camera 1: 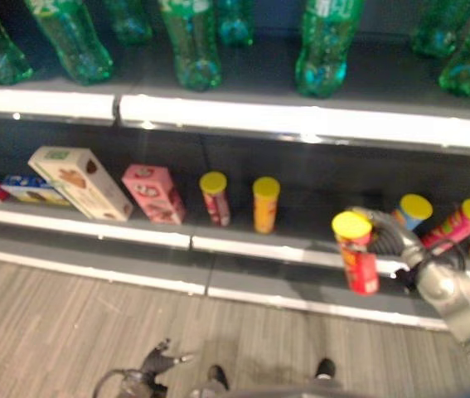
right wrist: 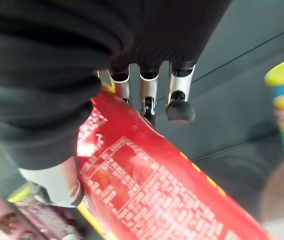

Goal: Put the goods on the table back onto the shelves and tidy them up.

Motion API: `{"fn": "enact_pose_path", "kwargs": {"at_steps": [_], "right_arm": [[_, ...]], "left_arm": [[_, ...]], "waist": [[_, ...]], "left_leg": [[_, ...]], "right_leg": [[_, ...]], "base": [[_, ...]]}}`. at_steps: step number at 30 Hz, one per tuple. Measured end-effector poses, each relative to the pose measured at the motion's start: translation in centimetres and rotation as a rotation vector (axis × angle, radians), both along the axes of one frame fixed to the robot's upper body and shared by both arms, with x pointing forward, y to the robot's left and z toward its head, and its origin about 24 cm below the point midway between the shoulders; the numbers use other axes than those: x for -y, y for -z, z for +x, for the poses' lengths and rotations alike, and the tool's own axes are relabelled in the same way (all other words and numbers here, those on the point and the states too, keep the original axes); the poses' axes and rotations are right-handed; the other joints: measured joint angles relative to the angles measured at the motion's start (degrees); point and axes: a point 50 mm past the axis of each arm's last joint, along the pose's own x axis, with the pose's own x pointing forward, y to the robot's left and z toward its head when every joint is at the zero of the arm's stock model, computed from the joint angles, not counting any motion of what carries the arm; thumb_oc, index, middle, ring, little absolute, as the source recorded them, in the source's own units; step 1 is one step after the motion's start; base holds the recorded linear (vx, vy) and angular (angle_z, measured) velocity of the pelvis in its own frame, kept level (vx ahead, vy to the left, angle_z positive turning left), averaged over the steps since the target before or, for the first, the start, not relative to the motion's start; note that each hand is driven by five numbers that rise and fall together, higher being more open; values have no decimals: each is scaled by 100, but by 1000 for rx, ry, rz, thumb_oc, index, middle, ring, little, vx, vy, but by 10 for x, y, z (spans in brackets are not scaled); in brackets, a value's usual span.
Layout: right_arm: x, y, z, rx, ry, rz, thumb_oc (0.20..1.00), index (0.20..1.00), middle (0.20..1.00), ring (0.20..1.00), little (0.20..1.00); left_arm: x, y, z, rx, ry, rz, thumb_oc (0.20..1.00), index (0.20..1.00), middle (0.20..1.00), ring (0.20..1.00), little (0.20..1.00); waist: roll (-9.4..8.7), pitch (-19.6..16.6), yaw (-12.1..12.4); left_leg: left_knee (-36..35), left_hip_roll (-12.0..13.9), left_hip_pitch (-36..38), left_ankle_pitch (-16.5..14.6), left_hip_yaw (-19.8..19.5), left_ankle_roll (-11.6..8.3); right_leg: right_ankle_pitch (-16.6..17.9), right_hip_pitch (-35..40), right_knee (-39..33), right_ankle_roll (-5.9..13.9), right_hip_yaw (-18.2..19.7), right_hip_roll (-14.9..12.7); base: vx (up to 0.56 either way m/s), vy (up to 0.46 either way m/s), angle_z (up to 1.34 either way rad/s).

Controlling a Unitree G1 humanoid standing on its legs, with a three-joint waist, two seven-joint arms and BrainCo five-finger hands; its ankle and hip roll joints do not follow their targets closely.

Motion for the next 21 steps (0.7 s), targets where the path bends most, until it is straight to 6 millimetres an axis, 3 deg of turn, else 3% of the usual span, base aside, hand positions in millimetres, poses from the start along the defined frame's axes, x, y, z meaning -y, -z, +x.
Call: {"fn": "enact_pose_path", "kwargs": {"at_steps": [8,12,21], "right_arm": [[2,19,2,18,37,-115,200,200,200,200,200],[-7,27,4,60,59,-66,200,200,200,200,200],[-5,29,13,132,146,-35,200,200,200,200,200]], "left_arm": [[1,0,-1,4,-2,4,1000,1000,1000,1000,1000],[5,2,-4,-1,-6,-6,1000,1000,1000,1000,1000],[7,4,-12,-15,-20,3,1000,1000,1000,1000,1000]], "waist": [[179,-22,38],[249,-24,54],[390,-34,194]], "left_leg": [[-34,3,105,-11,-126,-16],[-35,-1,135,-9,-200,-16],[-37,0,155,-11,-307,-18]], "right_leg": [[-52,214,0,6,-130,-5],[-56,285,0,-1,-162,-7],[-117,404,0,13,-296,-12]], "base": [[7,-17,9],[24,-13,6],[21,-2,7]]}}
